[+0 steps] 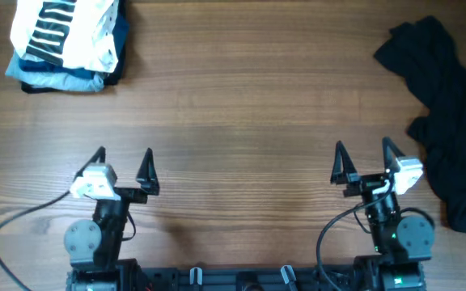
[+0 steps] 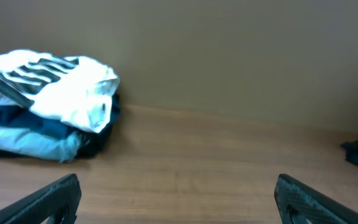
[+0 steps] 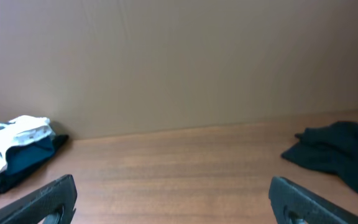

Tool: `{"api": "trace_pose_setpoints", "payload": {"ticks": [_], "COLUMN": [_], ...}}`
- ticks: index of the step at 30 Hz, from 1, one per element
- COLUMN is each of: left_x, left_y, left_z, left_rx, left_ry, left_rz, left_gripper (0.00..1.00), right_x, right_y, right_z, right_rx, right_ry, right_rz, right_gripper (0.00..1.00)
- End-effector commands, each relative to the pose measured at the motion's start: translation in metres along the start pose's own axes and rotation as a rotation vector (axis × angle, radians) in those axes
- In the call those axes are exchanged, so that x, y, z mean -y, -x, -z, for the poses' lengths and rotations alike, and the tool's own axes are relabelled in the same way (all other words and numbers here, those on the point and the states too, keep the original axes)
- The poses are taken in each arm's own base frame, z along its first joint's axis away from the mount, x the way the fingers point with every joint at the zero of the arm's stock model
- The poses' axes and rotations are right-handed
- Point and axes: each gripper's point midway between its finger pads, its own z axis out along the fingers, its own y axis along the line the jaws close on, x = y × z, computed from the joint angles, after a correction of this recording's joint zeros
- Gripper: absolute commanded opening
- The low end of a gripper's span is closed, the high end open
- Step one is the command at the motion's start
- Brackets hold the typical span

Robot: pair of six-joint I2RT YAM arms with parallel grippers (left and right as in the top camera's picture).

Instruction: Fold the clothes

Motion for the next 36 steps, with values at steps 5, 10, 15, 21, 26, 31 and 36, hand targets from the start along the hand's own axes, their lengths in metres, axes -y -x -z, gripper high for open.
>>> {"api": "trace_pose_setpoints", "payload": {"ticks": [5,10,15,21,26,31,36], "left_x": [0.004,-0.002,-0.017,-0.016,-0.019,-0.019,-0.019], "left_y": [0.066,0.067,0.018,-0.058,-0.083,-0.082,-0.082], "left_z": [-0.044,-0.082,-0.108,-0.13,-0.139,-0.14,-0.14], "left_rx": [-0.271,-0.565,-0.811,-1.034,-1.082,-1.077,-1.078], "left_ry": [0.075,0.137,0.189,0.129,0.124,0.123,0.123], "left_rz": [0.047,0.093,0.13,0.223,0.243,0.241,0.242], "left_gripper": [1.0,1.0,1.0,1.0,1.0,1.0,1.0], "right_x": [-0.013,-0.006,-0.001,0.075,0.189,0.25,0.282], "right_y": [0.055,0.035,-0.025,-0.087,-0.122,-0.141,-0.14], "right_z": [-0.061,-0.107,-0.139,-0.141,-0.119,-0.098,-0.086], "right_rx": [-0.25,-0.637,-0.889,-1.015,-1.049,-1.081,-1.057], "right_ry": [0.001,-0.043,-0.035,-0.417,-0.71,-0.874,-0.997], "right_rz": [0.045,0.041,-0.038,-0.196,-0.246,-0.164,-0.114], "right_gripper": [1.0,1.0,1.0,1.0,0.91,0.84,0.83]}}
